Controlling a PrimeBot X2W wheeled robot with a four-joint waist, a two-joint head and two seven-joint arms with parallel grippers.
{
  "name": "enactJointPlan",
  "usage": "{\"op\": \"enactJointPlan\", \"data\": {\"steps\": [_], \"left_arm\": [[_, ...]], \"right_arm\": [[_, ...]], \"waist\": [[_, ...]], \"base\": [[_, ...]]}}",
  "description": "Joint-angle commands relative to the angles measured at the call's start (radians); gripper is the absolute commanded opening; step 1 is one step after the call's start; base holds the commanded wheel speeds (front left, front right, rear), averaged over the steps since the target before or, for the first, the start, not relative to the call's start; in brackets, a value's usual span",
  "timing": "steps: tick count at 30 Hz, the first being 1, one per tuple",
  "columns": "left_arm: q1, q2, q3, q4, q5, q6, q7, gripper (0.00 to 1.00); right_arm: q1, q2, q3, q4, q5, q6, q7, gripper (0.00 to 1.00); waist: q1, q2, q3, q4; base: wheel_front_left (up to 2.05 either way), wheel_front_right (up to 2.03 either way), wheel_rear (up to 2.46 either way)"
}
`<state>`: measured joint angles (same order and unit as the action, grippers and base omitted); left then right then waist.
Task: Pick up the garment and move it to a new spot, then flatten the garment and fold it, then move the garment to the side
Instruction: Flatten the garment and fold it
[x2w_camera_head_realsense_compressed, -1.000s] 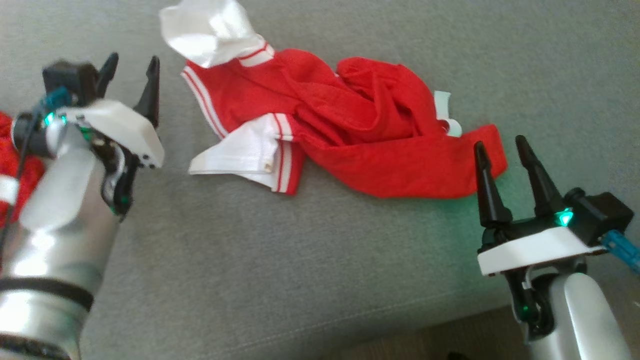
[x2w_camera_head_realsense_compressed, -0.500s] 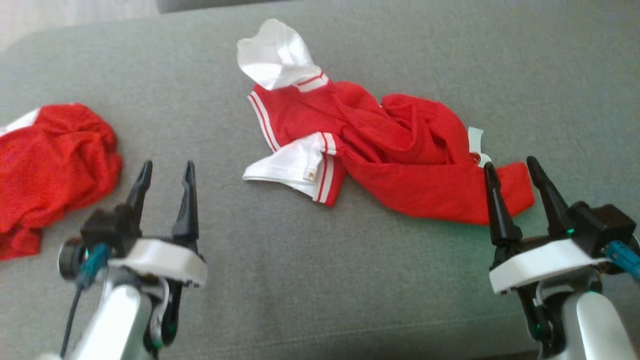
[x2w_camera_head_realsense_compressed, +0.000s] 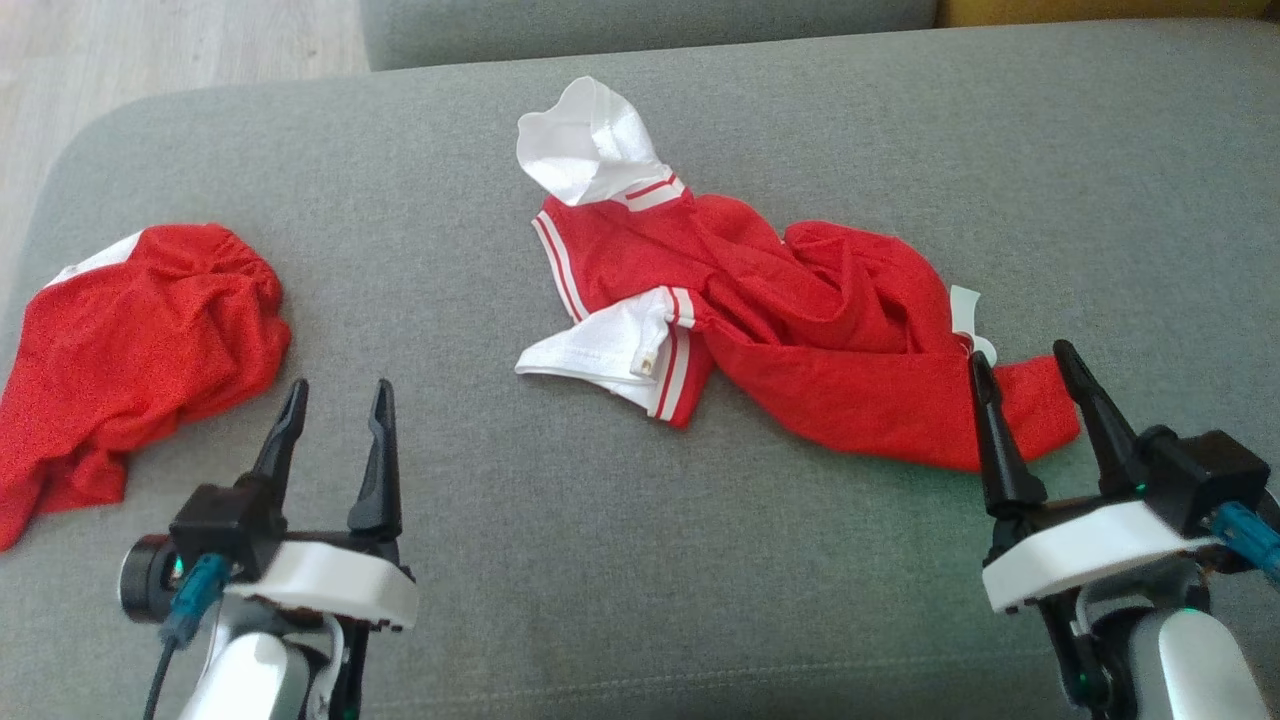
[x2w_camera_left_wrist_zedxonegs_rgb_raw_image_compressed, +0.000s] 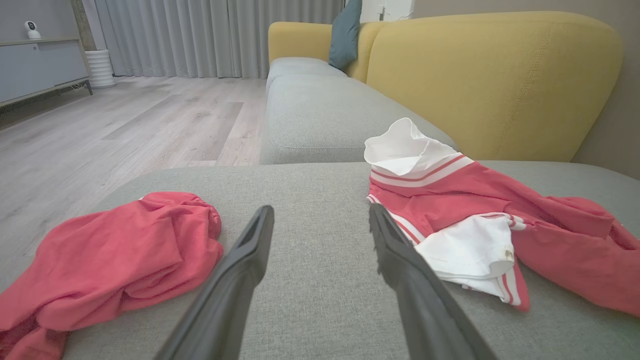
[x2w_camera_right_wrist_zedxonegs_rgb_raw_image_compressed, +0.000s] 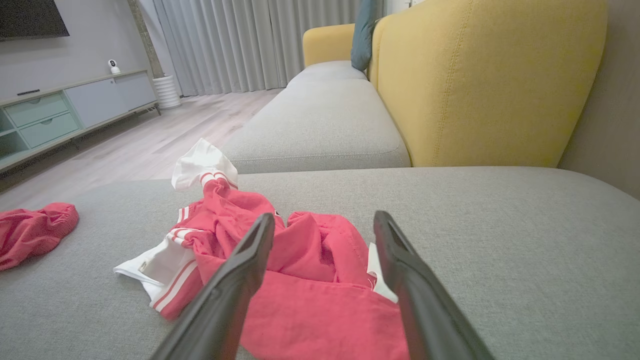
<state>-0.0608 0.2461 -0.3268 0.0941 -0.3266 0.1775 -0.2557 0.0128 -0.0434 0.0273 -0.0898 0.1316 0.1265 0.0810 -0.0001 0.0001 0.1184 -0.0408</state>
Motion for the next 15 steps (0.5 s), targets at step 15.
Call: {"op": "enactJointPlan", "data": {"steps": [15], "left_arm": [[-0.133, 0.001, -0.002, 0.026, 0.008, -0.071, 0.034, 1.0]], "right_arm": [[-0.025, -0.007, 0.016, -0.056, 0.006, 0.004, 0.006, 1.0]], "waist": [[0.0001, -0.0001, 0.048, -0.004]], "base": [[0.0, 0.0, 0.0]]}}
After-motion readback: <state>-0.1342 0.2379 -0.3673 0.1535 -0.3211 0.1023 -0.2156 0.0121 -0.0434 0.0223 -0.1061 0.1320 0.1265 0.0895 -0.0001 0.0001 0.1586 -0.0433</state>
